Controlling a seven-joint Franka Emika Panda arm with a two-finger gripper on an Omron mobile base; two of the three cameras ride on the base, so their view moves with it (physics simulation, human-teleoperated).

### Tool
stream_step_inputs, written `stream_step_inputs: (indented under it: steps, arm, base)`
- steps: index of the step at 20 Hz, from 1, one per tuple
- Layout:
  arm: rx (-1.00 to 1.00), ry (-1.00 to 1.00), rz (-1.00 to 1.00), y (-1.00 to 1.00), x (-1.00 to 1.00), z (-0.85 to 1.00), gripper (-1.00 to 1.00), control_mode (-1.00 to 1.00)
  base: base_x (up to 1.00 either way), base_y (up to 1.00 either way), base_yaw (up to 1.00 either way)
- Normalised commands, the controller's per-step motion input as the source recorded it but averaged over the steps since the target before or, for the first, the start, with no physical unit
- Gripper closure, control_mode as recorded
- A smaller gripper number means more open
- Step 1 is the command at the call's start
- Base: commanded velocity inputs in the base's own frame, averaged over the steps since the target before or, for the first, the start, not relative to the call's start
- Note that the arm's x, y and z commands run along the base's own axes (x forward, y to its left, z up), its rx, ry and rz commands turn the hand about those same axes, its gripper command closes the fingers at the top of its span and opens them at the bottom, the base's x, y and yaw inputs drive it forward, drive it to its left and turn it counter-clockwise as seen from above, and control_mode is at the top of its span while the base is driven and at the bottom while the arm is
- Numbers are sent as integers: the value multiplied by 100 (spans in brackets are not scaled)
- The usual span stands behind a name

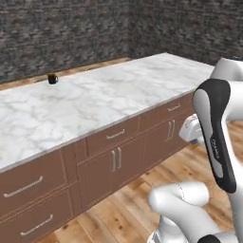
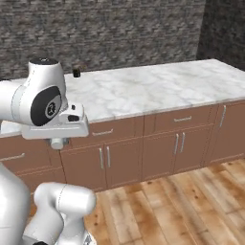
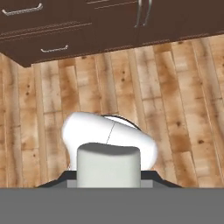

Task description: Pick up the marshmallow and place it in the cup of hot chocolate on the dining counter.

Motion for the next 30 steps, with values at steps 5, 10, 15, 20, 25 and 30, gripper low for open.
stream_step_inputs:
  steps: [5,10,15,20,25,30]
  arm:
    - [0,0,0,0,0,0,100,100]
    - [0,0,0,0,0,0,100,100]
    - [0,0,0,0,0,0,100,100]
    - [0,0,0,0,0,0,100,100]
    - [0,0,0,0,0,0,100,100]
    - [0,0,0,0,0,0,100,100]
  base:
    - [99,-100,2]
    - [100,-100,4]
    - [100,-100,4]
    - [100,-100,5]
    - [97,-100,5]
    - [72,-100,9]
